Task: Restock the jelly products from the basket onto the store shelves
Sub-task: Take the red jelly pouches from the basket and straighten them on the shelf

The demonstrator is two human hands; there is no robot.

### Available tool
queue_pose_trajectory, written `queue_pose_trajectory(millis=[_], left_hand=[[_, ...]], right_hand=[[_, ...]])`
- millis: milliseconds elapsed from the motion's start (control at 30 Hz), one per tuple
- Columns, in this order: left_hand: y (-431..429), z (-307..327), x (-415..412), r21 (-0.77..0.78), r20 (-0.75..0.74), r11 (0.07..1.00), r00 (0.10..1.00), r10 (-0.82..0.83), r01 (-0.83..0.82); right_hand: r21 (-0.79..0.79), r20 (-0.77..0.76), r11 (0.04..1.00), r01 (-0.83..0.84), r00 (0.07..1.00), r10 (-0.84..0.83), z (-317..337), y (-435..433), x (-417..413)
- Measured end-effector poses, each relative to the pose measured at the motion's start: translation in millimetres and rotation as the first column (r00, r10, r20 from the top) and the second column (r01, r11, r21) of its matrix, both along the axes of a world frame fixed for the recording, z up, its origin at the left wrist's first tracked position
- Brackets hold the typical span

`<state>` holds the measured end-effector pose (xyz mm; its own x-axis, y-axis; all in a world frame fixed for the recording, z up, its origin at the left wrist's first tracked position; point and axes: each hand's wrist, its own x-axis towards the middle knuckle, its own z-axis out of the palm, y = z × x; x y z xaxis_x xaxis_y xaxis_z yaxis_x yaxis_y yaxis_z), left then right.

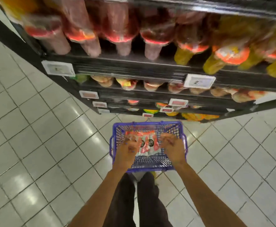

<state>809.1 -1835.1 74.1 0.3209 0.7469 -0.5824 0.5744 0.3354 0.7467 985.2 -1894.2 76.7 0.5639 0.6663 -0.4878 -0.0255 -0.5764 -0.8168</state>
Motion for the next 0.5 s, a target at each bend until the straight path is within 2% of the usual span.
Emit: queue_pose_trajectory(millis=[100,167,233,300,333,433,500], left_hand=[[-8,-67,-14,-0.062,-0.172,0.997,0.983,-0.061,0.051],[-11,-113,-17,-0.09,-0.226,0.994,0.97,-0.087,0.068],[-13,-159,-19,-0.108,-0.248,0.991,0.963,-0.106,0.082],[-13,-210,-18,-0.122,-0.285,0.983,0.944,-0.168,0.138],[-12,-237,-18,-0.146,-0.313,0.978,0.931,-0.187,0.147],[-8,-312,-17,-0.229,-0.379,0.969,0.908,-0.178,0.094],[-4,-356,-14,-0.271,-0.437,0.962,0.894,-0.103,-0.022]], right_hand=[[-0.178,-0.154,0.984,-0.032,0.988,0.004,-73,-5,-10],[-0.272,-0.167,0.961,-0.052,0.986,0.006,-121,-6,-9],[-0.298,-0.043,0.951,-0.075,0.997,0.065,-165,-6,-9],[-0.304,-0.116,0.949,-0.08,0.992,0.047,-210,-3,-9],[-0.363,-0.142,0.923,-0.127,0.987,0.081,-237,-5,-10],[-0.519,-0.239,0.852,-0.073,0.969,-0.063,-316,-13,-11],[-0.556,-0.213,0.824,-0.108,0.977,-0.017,-369,-19,-14]])
